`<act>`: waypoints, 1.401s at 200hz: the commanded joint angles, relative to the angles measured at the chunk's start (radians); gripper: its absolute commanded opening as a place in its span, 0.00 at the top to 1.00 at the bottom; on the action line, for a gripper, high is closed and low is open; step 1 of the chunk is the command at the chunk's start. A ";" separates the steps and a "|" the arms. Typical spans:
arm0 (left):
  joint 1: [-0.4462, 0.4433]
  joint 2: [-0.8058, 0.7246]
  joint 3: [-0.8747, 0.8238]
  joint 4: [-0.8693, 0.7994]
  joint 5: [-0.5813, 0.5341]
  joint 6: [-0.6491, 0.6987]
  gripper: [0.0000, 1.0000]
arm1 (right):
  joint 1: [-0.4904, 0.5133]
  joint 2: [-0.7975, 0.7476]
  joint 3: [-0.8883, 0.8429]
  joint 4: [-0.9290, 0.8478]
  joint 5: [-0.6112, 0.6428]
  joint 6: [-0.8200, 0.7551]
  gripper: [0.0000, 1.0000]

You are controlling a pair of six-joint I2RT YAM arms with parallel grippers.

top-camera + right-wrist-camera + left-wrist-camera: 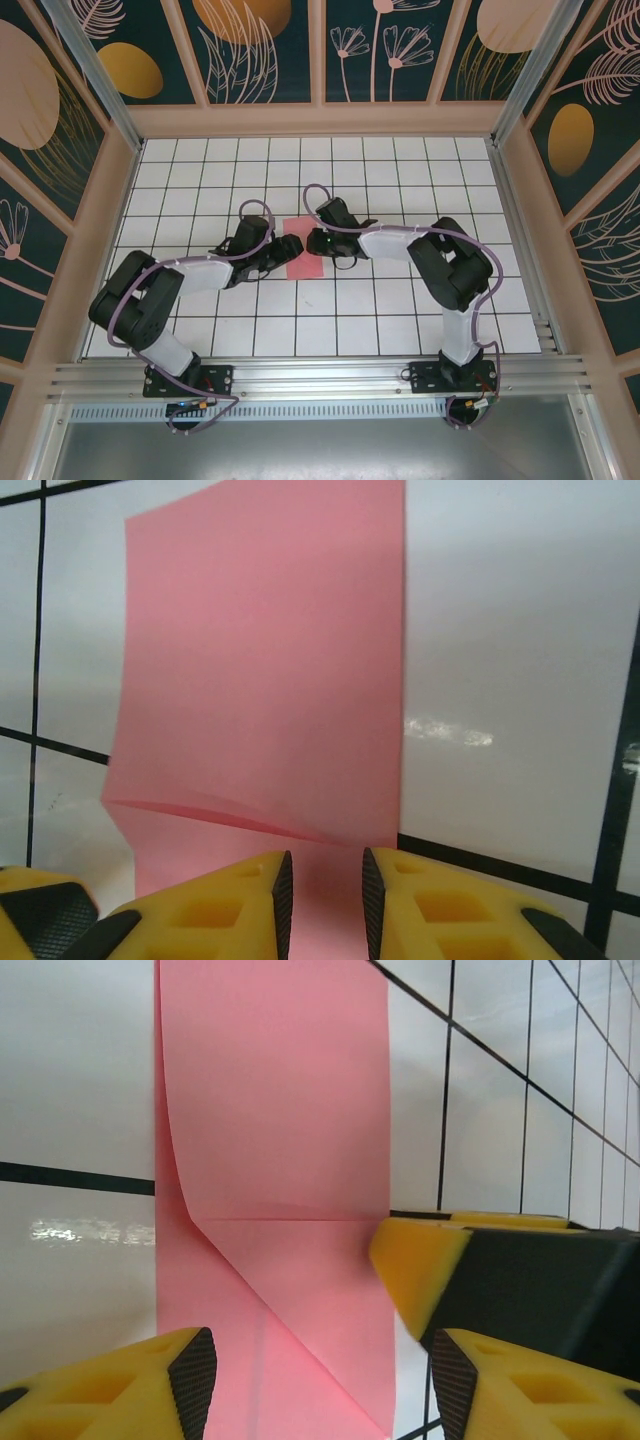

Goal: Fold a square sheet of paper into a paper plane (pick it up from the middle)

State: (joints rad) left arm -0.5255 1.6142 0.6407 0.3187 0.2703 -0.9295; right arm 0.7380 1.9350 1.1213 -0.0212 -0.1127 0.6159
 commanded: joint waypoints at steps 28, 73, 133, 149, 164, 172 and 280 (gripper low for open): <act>0.002 0.063 0.050 0.011 0.019 -0.015 0.39 | -0.021 0.007 -0.038 0.066 -0.019 0.035 0.70; 0.003 0.093 0.068 0.041 0.033 -0.027 0.47 | -0.027 0.009 -0.060 0.090 -0.046 0.039 0.71; 0.003 0.137 0.094 0.038 0.040 -0.027 0.53 | -0.040 0.010 -0.077 0.103 -0.057 0.041 0.72; 0.003 0.144 0.100 0.039 0.042 -0.026 0.57 | -0.042 0.009 -0.081 0.106 -0.063 0.041 0.74; 0.002 0.151 0.103 0.041 0.043 -0.027 0.63 | -0.043 0.006 -0.084 0.109 -0.065 0.042 0.73; 0.004 0.151 0.103 0.045 0.043 -0.028 0.66 | -0.045 0.002 -0.085 0.112 -0.067 0.042 0.74; 0.005 0.001 0.140 -0.108 -0.075 0.118 1.00 | -0.079 -0.324 -0.168 0.058 0.082 -0.002 0.45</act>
State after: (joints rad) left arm -0.5247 1.7245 0.7326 0.3115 0.2729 -0.9092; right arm 0.6689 1.7294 0.9829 0.0734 -0.1322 0.6315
